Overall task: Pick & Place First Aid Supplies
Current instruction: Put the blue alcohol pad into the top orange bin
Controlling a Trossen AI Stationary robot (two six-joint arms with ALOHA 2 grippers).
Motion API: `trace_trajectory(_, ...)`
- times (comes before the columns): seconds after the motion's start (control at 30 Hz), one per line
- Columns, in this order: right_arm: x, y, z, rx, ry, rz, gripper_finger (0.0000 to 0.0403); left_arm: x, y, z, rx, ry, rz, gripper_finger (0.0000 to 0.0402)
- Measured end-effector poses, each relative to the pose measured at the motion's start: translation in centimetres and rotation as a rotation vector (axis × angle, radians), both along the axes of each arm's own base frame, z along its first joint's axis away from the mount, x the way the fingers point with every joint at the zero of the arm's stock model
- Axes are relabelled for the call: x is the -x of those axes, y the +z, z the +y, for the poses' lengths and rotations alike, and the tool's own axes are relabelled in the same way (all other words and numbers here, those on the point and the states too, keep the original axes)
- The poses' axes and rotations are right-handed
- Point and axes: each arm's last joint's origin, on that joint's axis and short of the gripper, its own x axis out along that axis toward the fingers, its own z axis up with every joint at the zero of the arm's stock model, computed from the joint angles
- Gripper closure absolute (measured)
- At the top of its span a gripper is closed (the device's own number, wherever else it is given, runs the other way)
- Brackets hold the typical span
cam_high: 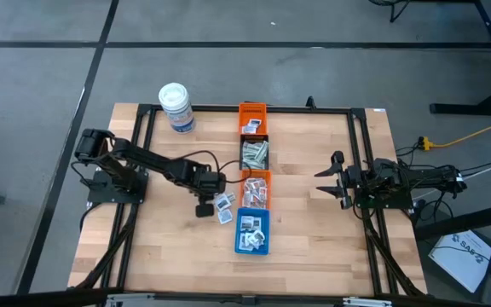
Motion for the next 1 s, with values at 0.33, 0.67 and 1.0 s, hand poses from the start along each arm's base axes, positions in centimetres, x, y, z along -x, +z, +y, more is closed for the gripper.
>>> trace_trajectory(0.33,0.0,0.0,0.0,0.0,0.0,-0.001,0.0208,-2.4,3.4,0.8,-0.038,0.047,-0.127,0.04)
trace_trajectory(0.67,0.0,0.0,0.0,0.0,0.0,0.0,0.0208,-4.7,7.2,3.7,-0.083,0.16,-0.313,0.04)
trace_trajectory(1.0,0.0,0.0,0.0,0.0,0.0,-0.001,0.0208,-6.7,11.3,6.4,-0.108,0.284,-0.562,0.04)
